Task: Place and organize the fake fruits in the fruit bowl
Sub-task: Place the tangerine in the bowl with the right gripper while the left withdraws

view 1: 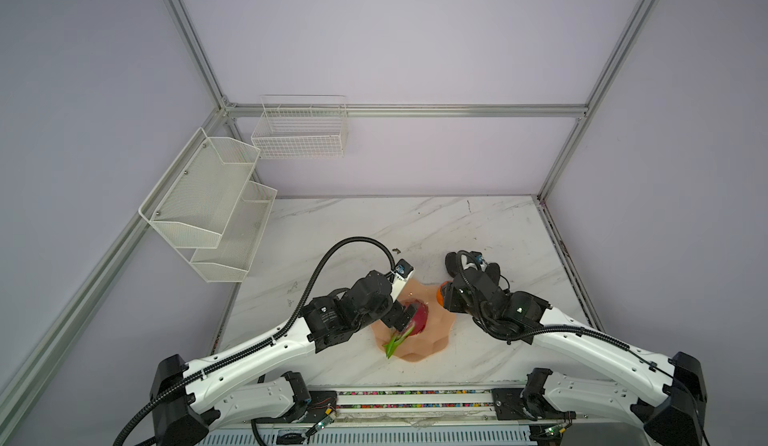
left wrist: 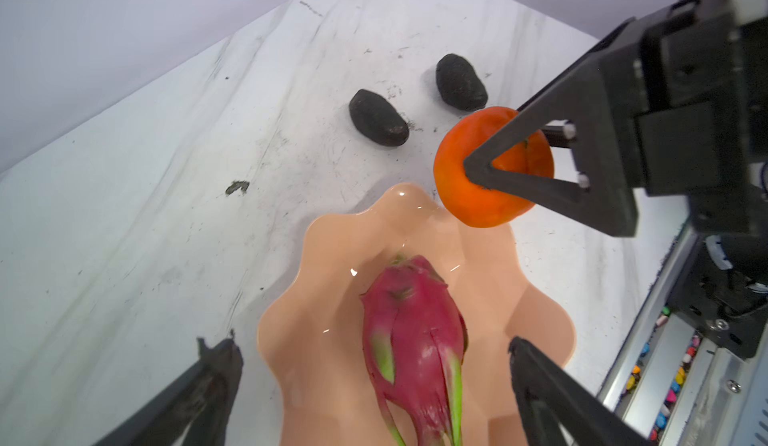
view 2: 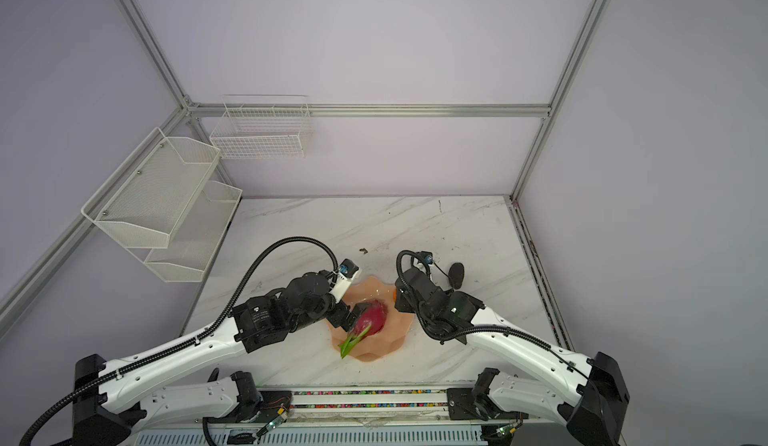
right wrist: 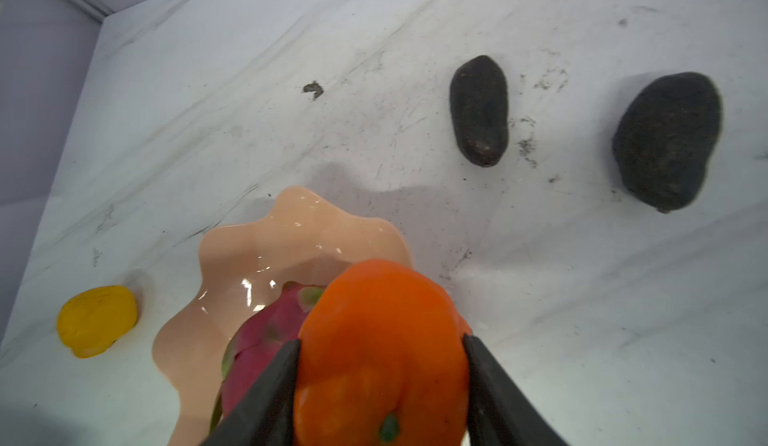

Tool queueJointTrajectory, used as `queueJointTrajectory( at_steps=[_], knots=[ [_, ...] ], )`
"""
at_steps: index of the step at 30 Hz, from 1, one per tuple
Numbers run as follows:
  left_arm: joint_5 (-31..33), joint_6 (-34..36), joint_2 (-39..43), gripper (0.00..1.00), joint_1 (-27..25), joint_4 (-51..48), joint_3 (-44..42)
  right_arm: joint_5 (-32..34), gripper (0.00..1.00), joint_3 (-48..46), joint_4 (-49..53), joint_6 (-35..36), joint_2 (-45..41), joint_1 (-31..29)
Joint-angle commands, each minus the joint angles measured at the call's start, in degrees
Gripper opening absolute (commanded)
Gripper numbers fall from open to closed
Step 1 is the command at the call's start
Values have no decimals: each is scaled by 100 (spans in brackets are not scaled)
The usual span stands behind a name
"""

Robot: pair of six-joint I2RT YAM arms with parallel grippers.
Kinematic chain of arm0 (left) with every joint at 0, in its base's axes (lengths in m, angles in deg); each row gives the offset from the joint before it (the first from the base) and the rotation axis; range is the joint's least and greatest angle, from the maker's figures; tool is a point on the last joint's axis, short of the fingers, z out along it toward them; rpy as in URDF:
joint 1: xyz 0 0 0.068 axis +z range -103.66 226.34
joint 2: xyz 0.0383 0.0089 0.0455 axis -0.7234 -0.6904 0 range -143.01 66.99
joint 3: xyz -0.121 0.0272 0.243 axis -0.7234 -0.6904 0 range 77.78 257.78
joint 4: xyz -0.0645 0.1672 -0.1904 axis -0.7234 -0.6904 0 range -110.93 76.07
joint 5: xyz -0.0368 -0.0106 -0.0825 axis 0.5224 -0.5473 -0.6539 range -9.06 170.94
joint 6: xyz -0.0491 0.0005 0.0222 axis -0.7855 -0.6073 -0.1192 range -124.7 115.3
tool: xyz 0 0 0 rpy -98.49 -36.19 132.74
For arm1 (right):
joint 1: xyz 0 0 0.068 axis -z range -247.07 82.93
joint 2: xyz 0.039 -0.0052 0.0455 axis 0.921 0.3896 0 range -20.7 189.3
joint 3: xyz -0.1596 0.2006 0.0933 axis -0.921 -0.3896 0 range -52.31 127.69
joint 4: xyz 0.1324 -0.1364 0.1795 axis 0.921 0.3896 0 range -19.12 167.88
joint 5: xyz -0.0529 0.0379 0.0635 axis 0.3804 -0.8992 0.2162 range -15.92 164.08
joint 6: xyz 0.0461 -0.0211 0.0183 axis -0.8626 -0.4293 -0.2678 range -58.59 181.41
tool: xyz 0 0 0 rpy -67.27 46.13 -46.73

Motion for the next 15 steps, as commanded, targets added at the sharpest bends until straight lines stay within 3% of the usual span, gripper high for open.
queueJointTrajectory(
  at_steps=[1,4,15],
  knots=[
    [501,-562,195,100,36,-434,156,-789,50,-265,-715,376,72,-40],
    [531,-738,295,100,33,-576,102,-1113,50,-515,-907,360,122,-113],
    [520,-778,246,100,34,-739,172,-1085,50,-844,-856,273,111,-176]
  ],
)
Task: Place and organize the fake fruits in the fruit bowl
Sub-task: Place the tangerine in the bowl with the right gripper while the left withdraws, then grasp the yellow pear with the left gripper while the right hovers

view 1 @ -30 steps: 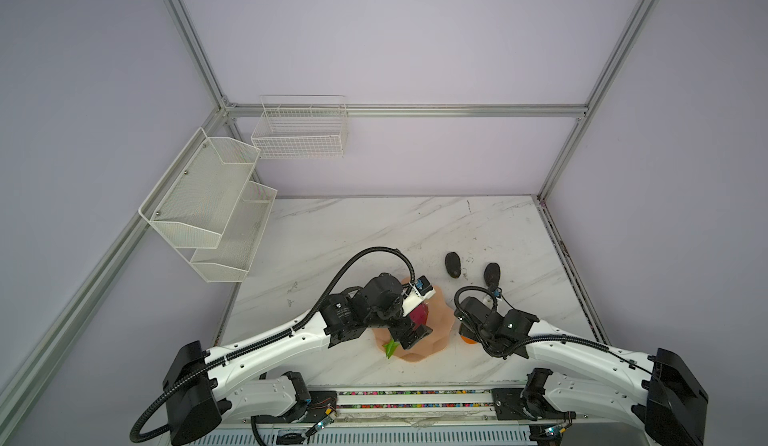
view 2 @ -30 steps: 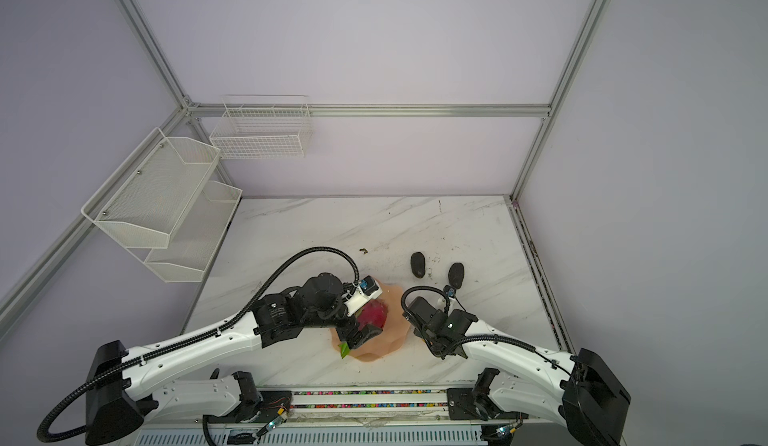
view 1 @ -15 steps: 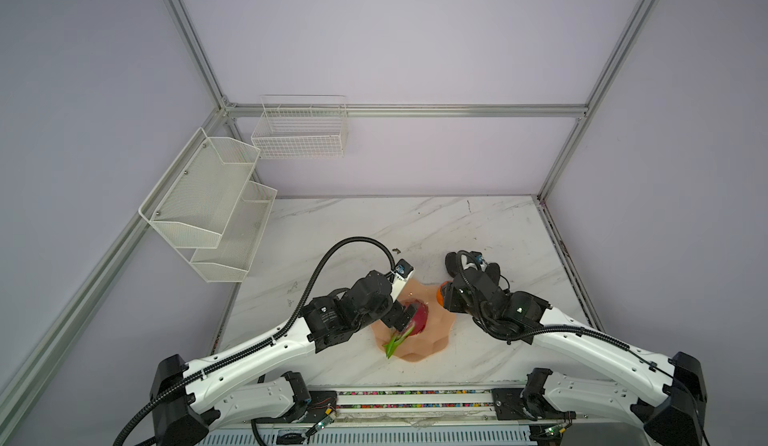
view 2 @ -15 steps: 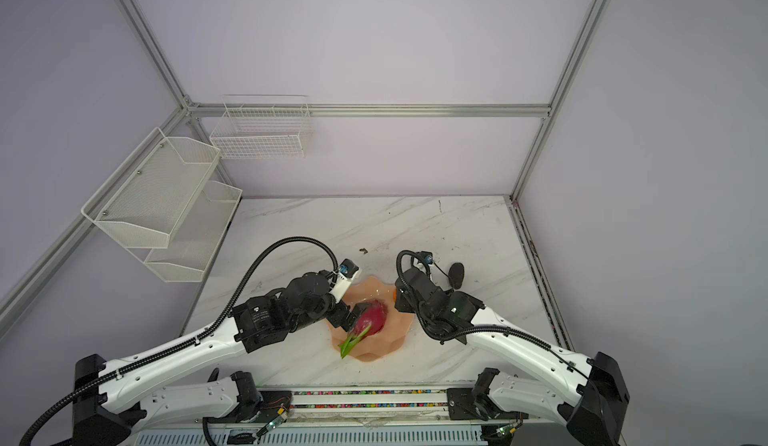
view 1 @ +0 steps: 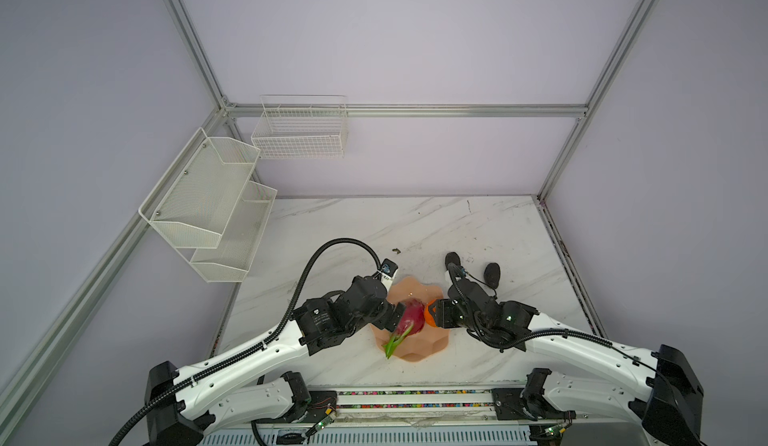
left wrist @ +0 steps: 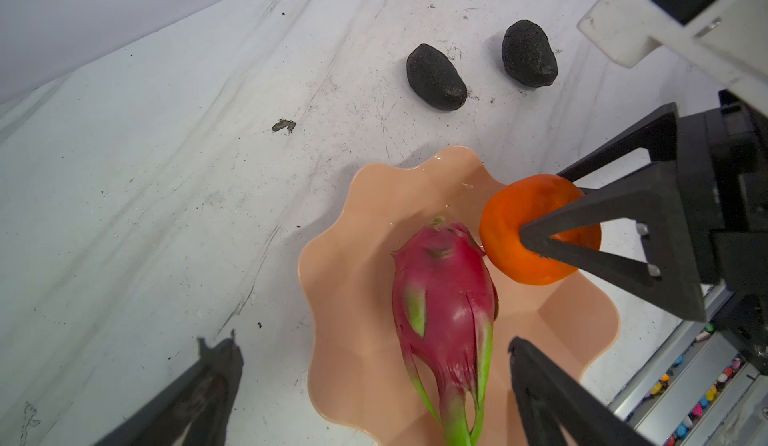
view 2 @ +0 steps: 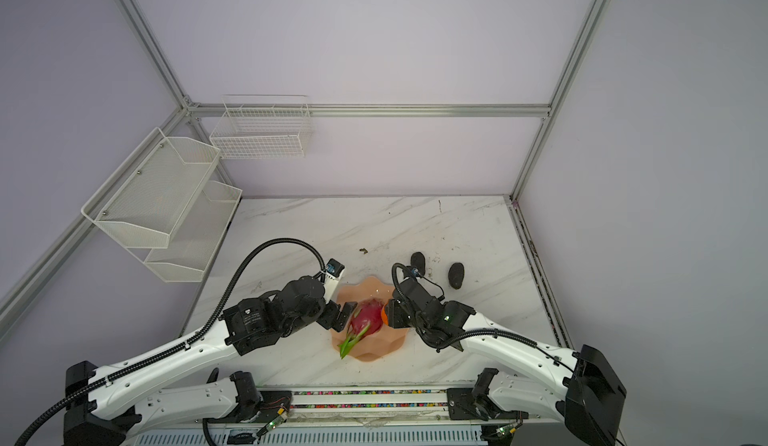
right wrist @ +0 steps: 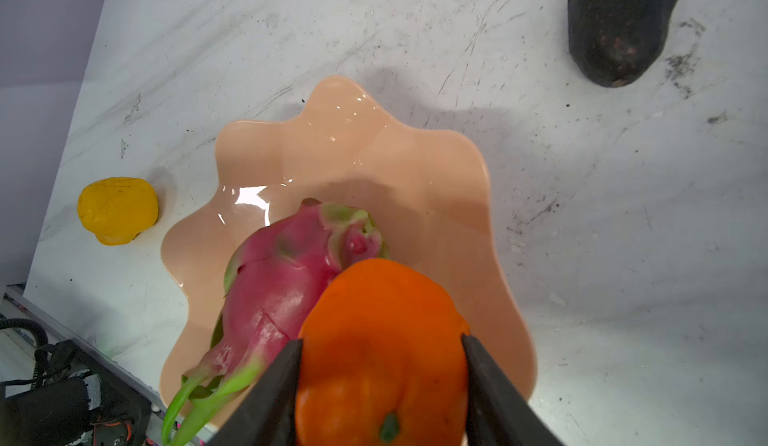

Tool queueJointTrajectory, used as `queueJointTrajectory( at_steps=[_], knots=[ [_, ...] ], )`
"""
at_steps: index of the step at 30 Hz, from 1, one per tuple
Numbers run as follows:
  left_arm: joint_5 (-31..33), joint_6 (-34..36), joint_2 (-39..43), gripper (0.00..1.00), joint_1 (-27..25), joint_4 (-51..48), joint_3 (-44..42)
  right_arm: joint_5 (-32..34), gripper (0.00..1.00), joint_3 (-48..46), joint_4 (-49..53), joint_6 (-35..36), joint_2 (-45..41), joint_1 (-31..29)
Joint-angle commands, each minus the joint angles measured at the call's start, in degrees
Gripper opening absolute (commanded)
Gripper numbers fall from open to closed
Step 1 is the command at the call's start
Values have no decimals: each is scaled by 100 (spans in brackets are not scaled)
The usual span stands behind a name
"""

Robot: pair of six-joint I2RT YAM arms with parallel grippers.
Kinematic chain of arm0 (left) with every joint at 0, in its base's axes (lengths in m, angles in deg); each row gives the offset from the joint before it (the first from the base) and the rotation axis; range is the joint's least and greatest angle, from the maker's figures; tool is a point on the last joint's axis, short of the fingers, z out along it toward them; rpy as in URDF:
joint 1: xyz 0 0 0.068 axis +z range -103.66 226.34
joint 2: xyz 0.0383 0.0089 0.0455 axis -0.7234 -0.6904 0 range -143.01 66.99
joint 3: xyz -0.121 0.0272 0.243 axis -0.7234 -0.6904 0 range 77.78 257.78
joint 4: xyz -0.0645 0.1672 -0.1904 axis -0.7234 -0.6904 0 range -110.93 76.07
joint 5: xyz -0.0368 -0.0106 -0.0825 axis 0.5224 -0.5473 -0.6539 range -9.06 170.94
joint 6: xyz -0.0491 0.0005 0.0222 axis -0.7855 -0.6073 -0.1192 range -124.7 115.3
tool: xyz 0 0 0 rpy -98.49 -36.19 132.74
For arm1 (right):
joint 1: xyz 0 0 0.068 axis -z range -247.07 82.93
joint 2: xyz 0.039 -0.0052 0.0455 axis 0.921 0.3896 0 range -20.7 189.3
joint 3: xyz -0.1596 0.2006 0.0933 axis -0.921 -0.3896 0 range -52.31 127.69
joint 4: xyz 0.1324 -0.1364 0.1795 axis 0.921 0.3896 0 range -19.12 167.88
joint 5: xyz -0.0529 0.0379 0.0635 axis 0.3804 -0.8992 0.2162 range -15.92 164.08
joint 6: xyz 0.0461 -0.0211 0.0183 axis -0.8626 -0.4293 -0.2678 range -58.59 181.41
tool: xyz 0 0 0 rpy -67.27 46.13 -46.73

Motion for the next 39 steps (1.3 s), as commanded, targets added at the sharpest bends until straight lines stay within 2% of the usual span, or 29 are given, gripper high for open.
queueJointTrajectory(
  at_steps=[1,8,11,16,21,24,26,28,31,35,39],
  knots=[
    [68,-103,-30,100,27,-12,184,-72,50,-91,-168,3,53,-36],
    [145,-214,40,100,28,-92,159,79,52,-76,-38,32,51,-52],
    [205,-257,58,100,28,-117,124,138,59,-63,22,51,5,-53],
    [261,-329,36,100,23,-154,132,264,77,4,126,111,9,-52],
    [361,-363,66,100,33,-205,141,405,81,131,181,189,21,-48],
    [620,-510,77,100,37,-343,187,549,82,340,227,333,22,-48],
    [1106,-861,79,100,95,-663,244,642,82,553,186,520,9,-50],
    [1506,-1454,80,100,432,-1197,298,552,83,722,-29,836,17,-49],
    [1635,-2366,149,100,1357,-2036,131,6,85,928,-737,1390,140,-76],
    [1065,-2640,642,100,2472,-1879,-551,-625,90,1113,-1772,1787,485,-358],
    [429,-2759,718,100,3281,-1701,-1083,-1169,93,1416,-2335,1948,1241,-690]
  ],
)
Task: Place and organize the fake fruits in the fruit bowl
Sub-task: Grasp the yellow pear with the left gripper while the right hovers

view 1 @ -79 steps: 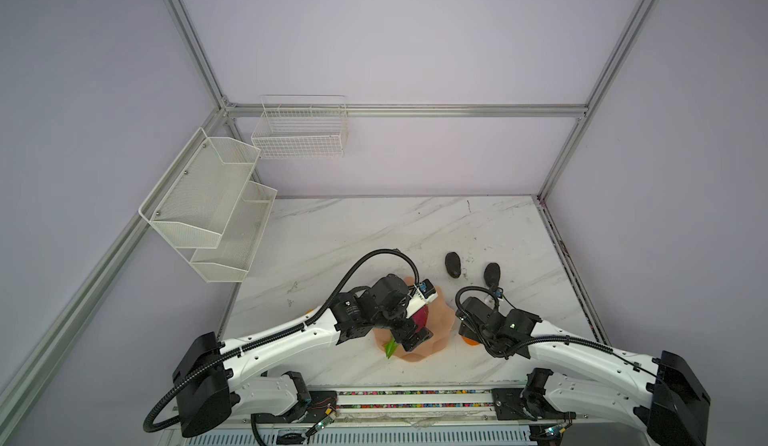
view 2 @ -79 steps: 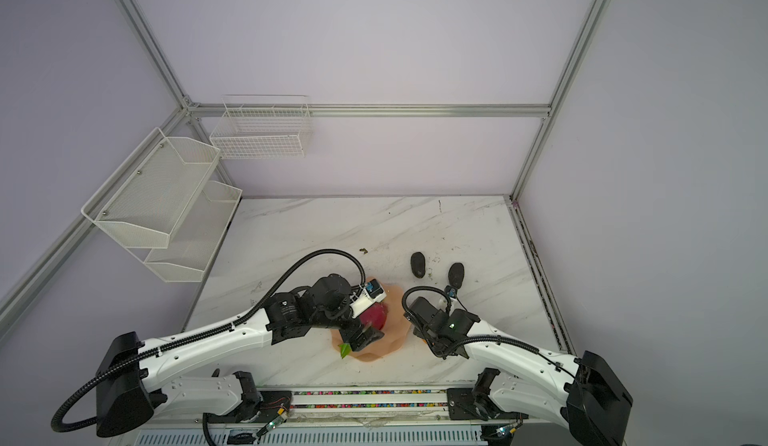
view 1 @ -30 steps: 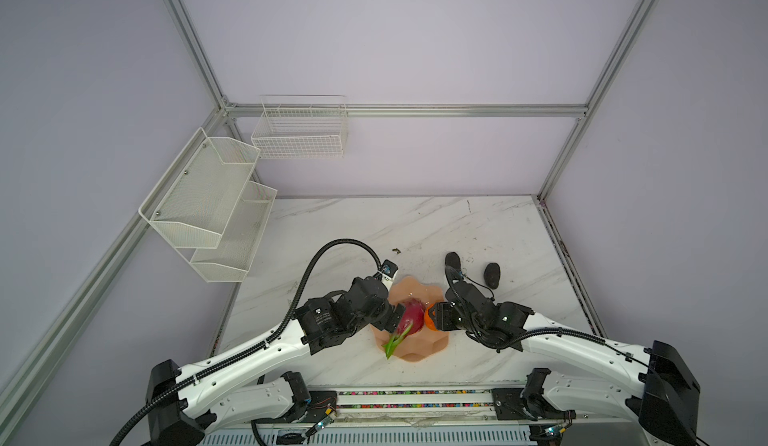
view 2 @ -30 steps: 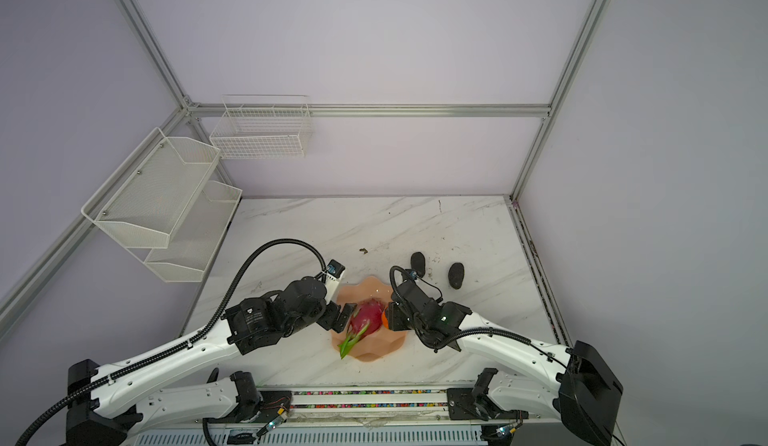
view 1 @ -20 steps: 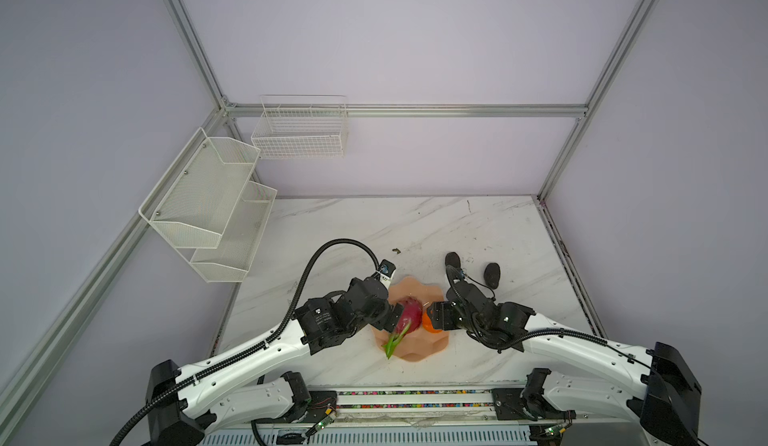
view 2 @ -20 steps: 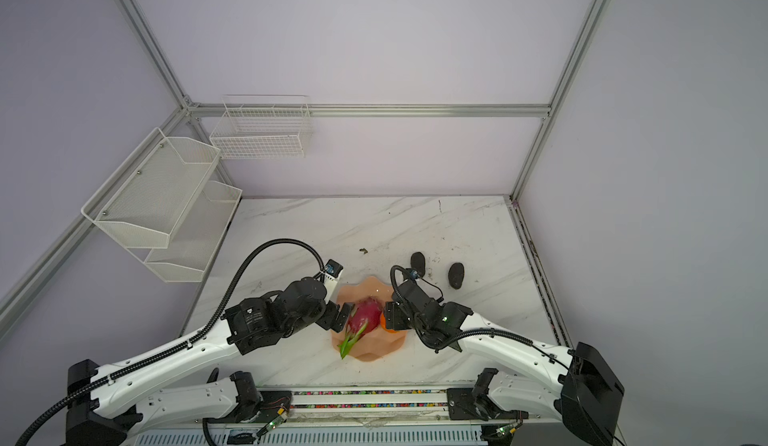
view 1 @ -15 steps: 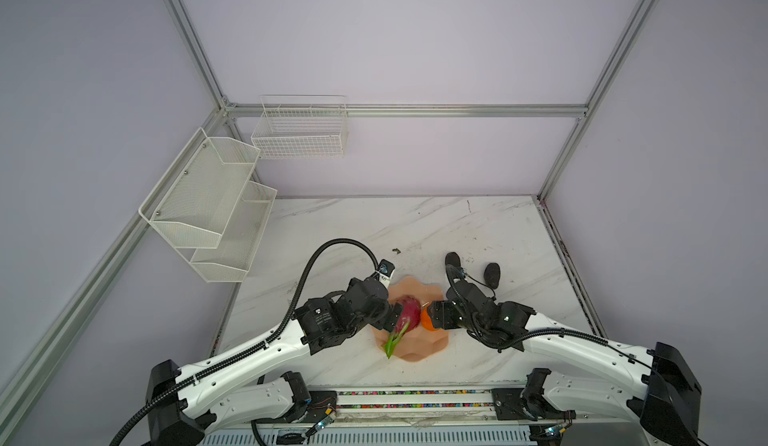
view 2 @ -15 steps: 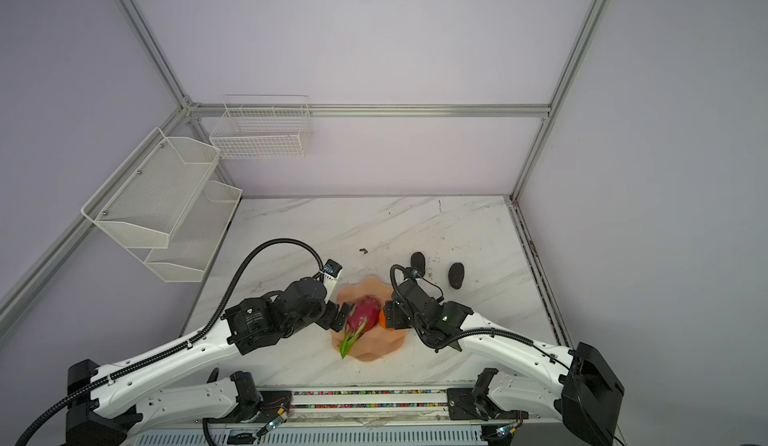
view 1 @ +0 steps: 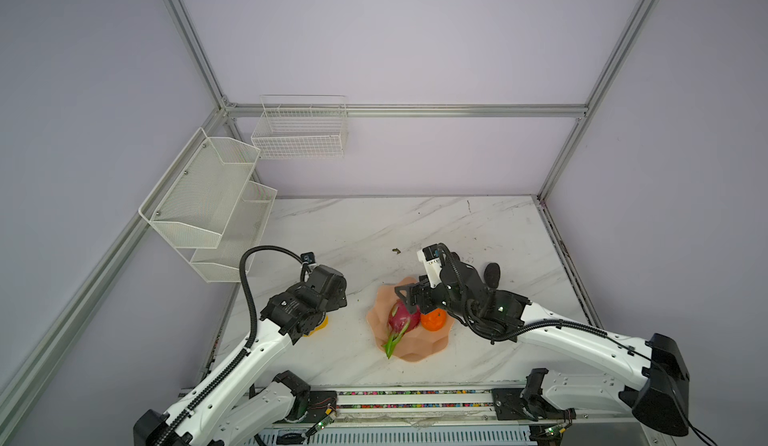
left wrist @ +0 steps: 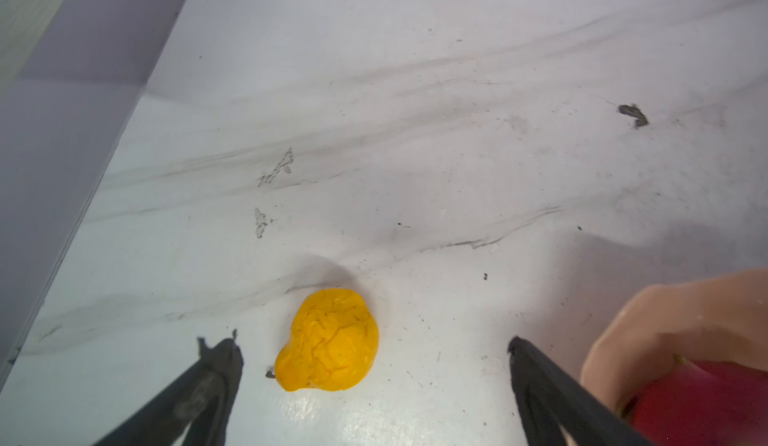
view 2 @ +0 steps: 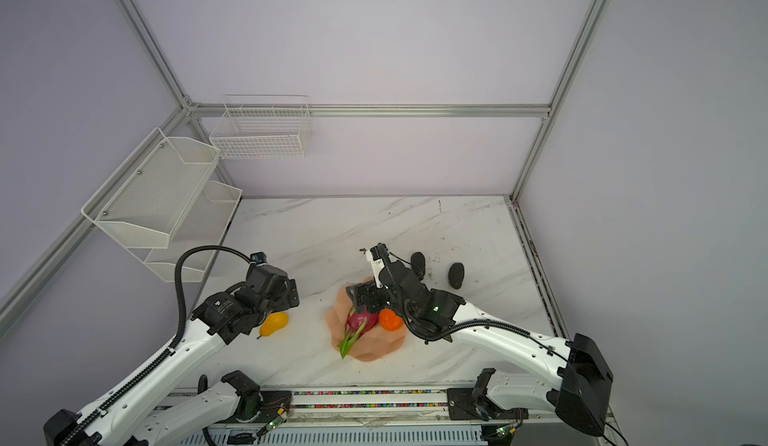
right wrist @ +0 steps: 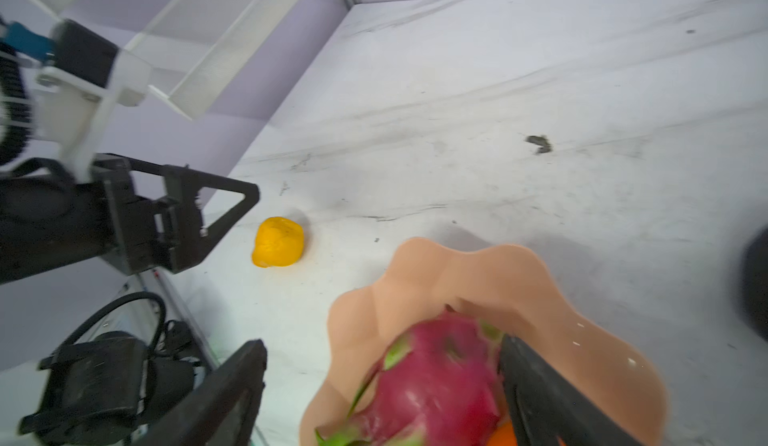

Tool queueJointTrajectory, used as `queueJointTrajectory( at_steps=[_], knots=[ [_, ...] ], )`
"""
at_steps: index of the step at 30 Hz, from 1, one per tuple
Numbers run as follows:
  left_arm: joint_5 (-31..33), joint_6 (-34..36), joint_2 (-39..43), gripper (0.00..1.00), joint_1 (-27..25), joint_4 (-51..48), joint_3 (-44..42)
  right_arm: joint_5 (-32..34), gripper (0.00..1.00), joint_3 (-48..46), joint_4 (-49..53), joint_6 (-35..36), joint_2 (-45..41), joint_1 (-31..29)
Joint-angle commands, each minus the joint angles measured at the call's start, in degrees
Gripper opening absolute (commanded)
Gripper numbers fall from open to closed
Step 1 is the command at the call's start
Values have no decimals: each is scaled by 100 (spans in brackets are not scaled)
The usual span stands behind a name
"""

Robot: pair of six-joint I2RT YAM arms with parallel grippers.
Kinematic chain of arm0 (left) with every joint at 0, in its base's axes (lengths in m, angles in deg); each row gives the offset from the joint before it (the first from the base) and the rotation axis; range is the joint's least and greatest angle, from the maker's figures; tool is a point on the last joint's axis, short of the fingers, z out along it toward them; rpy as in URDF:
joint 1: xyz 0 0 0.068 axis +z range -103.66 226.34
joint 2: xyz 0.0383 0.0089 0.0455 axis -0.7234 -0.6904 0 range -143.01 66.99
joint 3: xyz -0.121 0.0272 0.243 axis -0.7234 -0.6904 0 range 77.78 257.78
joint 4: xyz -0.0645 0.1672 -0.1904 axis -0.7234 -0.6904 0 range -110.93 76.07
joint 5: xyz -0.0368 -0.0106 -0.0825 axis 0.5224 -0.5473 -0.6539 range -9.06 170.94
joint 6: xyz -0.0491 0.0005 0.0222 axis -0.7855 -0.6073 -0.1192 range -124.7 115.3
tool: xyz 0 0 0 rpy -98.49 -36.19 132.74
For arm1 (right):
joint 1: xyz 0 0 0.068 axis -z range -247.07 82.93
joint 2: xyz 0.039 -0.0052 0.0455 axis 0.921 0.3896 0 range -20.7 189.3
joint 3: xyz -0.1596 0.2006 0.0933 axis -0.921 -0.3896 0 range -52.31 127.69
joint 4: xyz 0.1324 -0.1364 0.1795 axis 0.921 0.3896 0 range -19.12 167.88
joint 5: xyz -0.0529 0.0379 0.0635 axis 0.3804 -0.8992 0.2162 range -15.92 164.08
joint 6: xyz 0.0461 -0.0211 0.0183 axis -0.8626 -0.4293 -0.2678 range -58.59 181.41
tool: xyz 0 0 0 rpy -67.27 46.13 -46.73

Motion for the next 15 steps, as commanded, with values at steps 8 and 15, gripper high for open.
queueJointTrajectory(
  at_steps=[8,15],
  knots=[
    [-1033,-510,-361,100,777,535,-948,-922,95,478,-1086,557,1273,-496],
    [-1483,-288,-901,100,1019,1035,-1197,-835,96,438,-998,616,1301,-495]
  ],
)
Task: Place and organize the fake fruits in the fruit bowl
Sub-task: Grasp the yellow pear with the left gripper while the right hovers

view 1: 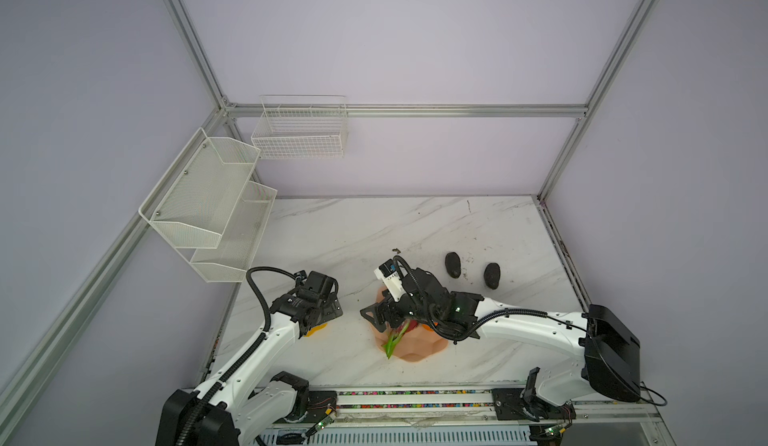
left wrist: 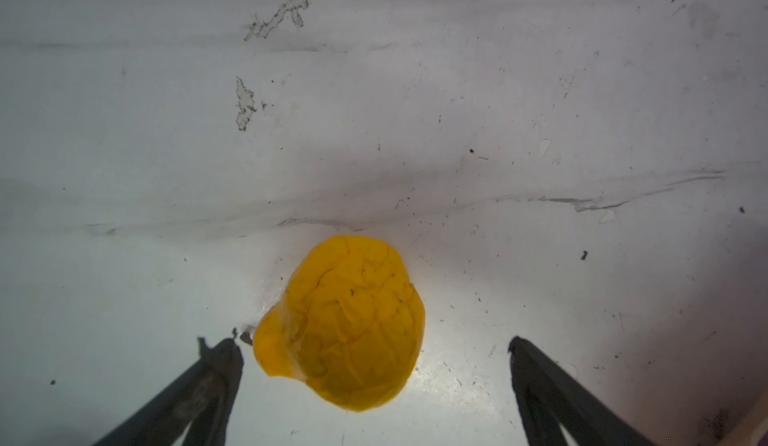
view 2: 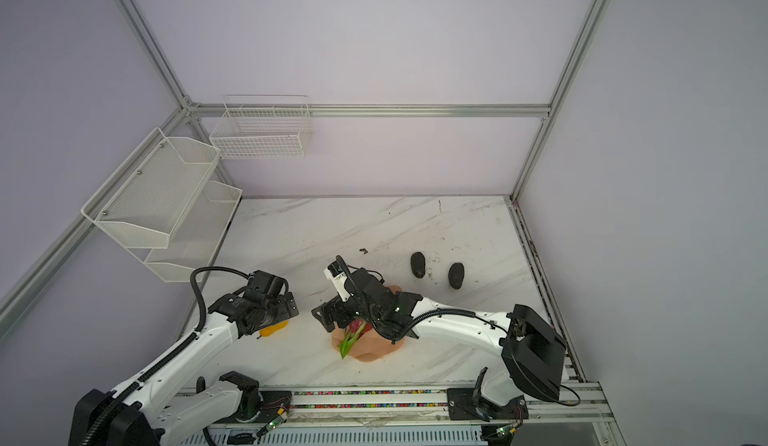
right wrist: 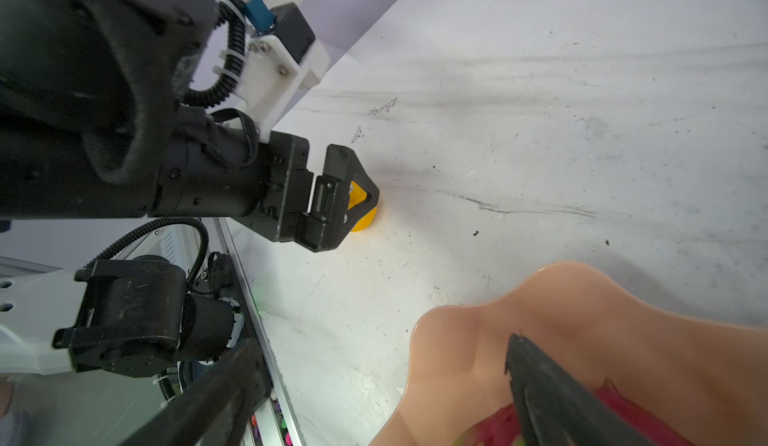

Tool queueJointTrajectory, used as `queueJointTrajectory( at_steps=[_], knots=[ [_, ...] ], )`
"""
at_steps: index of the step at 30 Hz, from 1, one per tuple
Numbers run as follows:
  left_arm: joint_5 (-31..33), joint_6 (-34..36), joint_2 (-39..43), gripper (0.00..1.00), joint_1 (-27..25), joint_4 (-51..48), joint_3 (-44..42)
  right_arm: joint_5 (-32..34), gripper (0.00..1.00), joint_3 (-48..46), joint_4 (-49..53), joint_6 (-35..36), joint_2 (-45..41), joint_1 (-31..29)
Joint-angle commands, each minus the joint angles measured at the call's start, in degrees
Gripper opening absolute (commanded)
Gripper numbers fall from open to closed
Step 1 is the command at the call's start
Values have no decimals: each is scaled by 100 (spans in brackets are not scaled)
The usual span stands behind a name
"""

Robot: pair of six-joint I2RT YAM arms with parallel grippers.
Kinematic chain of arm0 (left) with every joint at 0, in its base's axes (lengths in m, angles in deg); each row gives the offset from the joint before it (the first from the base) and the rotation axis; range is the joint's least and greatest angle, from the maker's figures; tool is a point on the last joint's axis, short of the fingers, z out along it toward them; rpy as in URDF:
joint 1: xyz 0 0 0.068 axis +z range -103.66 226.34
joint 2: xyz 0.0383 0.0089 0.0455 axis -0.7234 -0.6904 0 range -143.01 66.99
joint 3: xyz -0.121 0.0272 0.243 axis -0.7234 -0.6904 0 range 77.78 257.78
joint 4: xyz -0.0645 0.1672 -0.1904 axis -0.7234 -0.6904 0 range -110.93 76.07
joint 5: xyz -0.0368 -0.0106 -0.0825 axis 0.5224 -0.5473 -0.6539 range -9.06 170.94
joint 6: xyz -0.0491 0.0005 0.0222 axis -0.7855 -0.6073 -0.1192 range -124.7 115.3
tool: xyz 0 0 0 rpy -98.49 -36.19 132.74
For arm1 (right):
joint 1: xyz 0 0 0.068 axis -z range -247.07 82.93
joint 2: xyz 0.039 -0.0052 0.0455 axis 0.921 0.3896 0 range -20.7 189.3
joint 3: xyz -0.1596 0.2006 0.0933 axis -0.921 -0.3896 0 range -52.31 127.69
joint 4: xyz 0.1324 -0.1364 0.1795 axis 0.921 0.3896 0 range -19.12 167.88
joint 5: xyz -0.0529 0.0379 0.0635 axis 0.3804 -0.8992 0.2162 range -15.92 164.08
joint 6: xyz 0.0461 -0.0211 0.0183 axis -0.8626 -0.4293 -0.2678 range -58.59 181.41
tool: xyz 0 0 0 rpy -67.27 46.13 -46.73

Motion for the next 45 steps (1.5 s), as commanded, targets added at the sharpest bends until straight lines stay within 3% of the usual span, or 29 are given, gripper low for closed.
queueJointTrajectory(
  at_steps=[1,13,21,29,38,45],
  knots=[
    [-347,54,-182,100,81,470,-286,-23,96,65,-166,121,-72,1],
    [-1028,228,-591,100,90,1025,-376,-1,96,58,-168,38,-91,1],
    [-661,148,-662,98,87,1236,-497,8,96,9,-169,8,-98,1],
    [-938,351,-871,86,77,1369,-436,141,96,-183,-212,-129,-326,9],
    [-1069,263,-760,80,-36,1367,-539,192,96,-247,-185,-191,-354,12],
    [-1117,430,-869,57,-107,1412,-430,347,97,-274,-95,-402,-398,67]
  ],
)
